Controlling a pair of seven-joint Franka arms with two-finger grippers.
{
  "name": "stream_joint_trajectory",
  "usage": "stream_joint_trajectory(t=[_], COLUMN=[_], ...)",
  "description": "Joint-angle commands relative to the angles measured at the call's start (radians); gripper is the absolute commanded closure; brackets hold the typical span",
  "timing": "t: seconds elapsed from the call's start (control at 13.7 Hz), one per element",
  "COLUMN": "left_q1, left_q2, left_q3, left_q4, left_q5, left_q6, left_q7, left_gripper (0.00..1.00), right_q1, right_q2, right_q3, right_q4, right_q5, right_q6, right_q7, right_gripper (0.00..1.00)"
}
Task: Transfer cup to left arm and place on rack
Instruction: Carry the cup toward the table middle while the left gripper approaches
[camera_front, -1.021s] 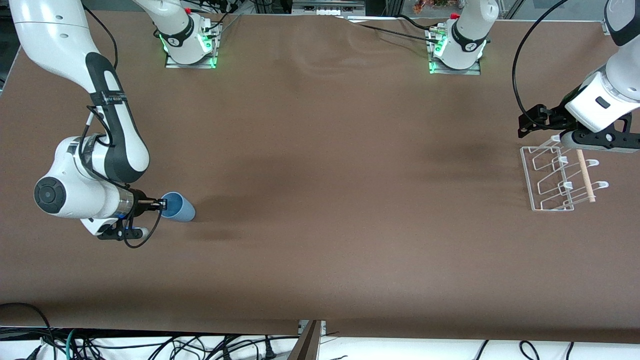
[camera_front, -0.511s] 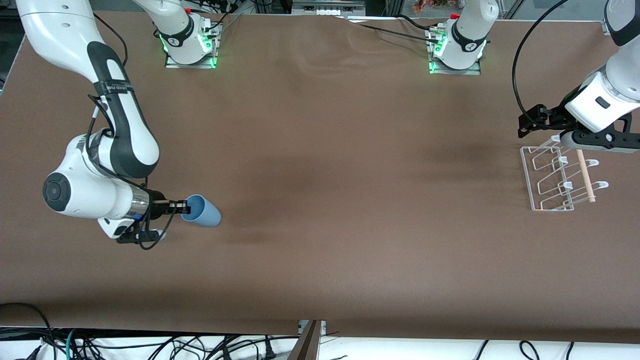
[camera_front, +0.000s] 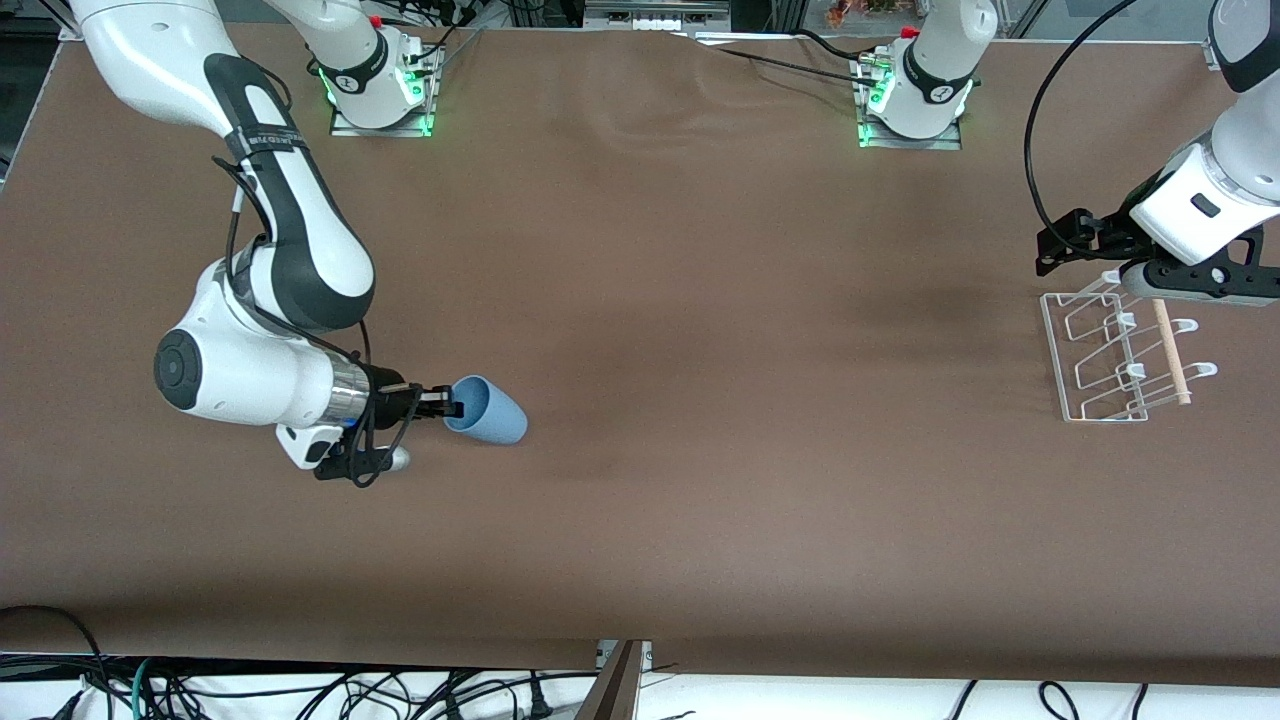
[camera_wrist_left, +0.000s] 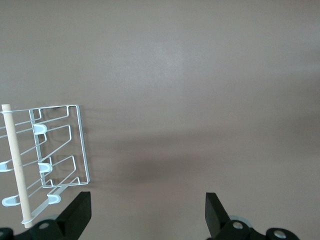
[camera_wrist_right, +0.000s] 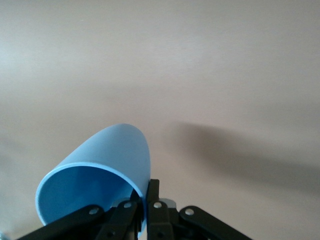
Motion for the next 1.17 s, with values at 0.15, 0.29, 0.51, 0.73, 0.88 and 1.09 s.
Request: stream_joint_trajectory(t=[0.15, 0.29, 0.51, 0.73, 0.88, 1.09], left_q1=[-0.010, -0.016, -0.039, -0.034, -0.030, -0.027], left_q2=[0.053, 0.067, 0.118, 0.182, 0.208, 0.253], left_q3=[0.000, -0.001, 0.000, 0.002, 0.002, 0.002], left_q4=[0.034, 0.034, 0.074, 0.117, 0.117, 0.120], left_q5=[-0.071, -0.099, -0.151, -0.249, -0.312, -0.432], left_q6=[-0.025, -0.027, -0.024, -0.024, -0.013, 0.058], left_q7=[0.003, 0.049, 0.161, 0.323, 0.452, 0.665], left_gripper=[0.00, 0.00, 0.00, 0.00, 0.00, 0.00], right_q1=[0.073, 0.119, 0.185, 0.254, 0.301, 0.325], right_q2=[0.039, 0.050, 0.071, 0.098, 0.102, 0.104], right_q3=[0.005, 0.005, 0.014, 0.033, 0.033, 0.054], right_q4=[0.073, 0.096, 0.128, 0.178, 0.197, 0.227], right_q5=[0.213, 0.276, 0.295, 0.400, 0.408, 0.411], right_q6=[0.047, 0.106, 0.176, 0.274, 0.323, 0.326], right_q7=[0.091, 0.189, 0.329, 0.436, 0.505, 0.582], right_gripper=[1.00, 1.00, 1.00, 1.00, 1.00, 1.00])
